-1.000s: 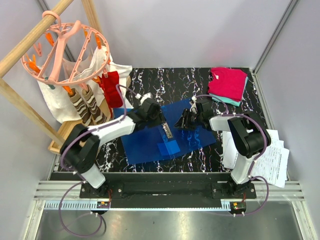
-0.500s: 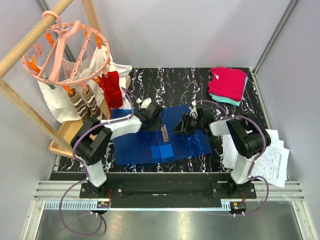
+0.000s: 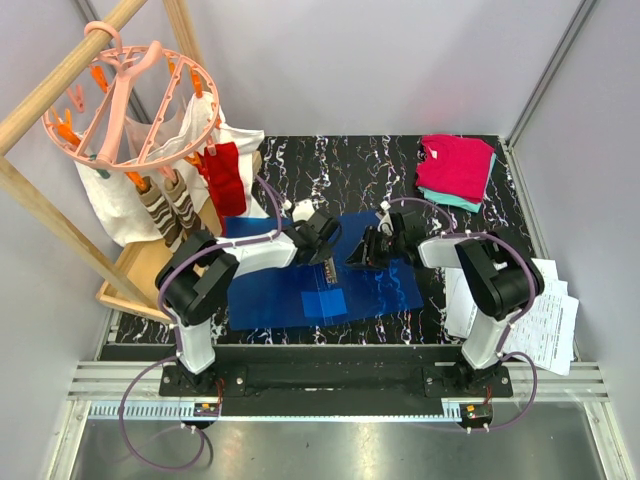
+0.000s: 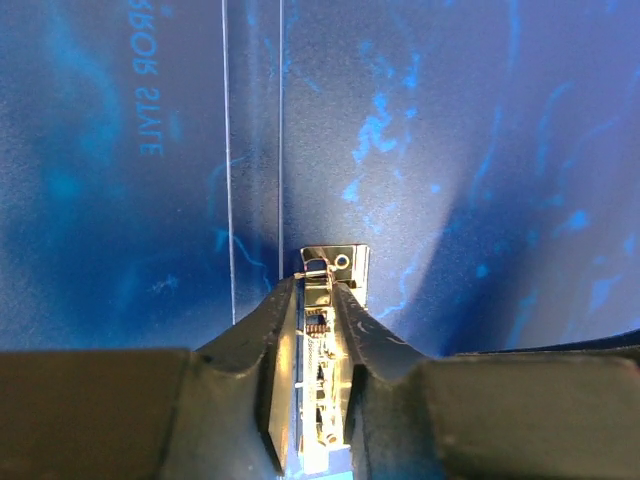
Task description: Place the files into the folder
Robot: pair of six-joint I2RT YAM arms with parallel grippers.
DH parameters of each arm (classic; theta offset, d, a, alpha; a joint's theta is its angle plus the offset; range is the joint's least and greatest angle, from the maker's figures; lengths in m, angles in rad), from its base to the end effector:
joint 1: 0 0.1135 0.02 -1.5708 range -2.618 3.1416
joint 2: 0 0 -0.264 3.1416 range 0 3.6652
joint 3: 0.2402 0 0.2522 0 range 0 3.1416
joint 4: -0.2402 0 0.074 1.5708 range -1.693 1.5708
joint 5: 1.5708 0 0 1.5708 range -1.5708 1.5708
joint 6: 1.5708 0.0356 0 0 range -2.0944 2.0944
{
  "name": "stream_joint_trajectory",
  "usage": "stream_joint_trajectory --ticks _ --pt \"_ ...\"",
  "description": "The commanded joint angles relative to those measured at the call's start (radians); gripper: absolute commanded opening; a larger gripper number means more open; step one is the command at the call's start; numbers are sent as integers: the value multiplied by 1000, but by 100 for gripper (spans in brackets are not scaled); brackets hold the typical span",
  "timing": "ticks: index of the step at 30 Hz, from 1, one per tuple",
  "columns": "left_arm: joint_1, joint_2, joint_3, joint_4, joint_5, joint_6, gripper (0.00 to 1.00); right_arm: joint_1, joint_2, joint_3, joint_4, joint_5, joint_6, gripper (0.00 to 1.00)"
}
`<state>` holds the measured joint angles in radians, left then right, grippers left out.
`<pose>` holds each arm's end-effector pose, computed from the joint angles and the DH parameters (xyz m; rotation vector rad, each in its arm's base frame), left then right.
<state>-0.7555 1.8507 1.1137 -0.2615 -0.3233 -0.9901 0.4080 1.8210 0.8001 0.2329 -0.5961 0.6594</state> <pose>0.2793 -0.2475 0.1564 -0.4144 2.4853 -0.3035 0.3019 0.1523 0.1184 -0.0010 2.5226 1.1873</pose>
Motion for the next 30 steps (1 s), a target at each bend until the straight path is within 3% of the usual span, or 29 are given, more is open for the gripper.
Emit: stream_joint_trajectory --ticks 1,3,4,9,14,22,30 --pt "-8 24 31 -19 -95 -27 15 8 -87 24 -127 82 -60 41" --pt "-8 24 18 -15 -94 -42 10 8 -130 11 -126 65 -37 41" --pt "-8 24 14 -12 -89 -47 1 11 -143 -2 -126 53 -27 41" --pt "-7 10 -14 -2 -71 -93 0 46 -135 -91 47 -112 66 45" --pt "-8 2 -9 -12 -59 -116 0 80 -60 -114 155 -131 78 52" --pt "-10 28 11 -33 -45 -107 0 95 33 -82 230 -145 88 37" --pt "-8 21 5 -39 -54 -116 0 95 92 -59 313 -149 126 29"
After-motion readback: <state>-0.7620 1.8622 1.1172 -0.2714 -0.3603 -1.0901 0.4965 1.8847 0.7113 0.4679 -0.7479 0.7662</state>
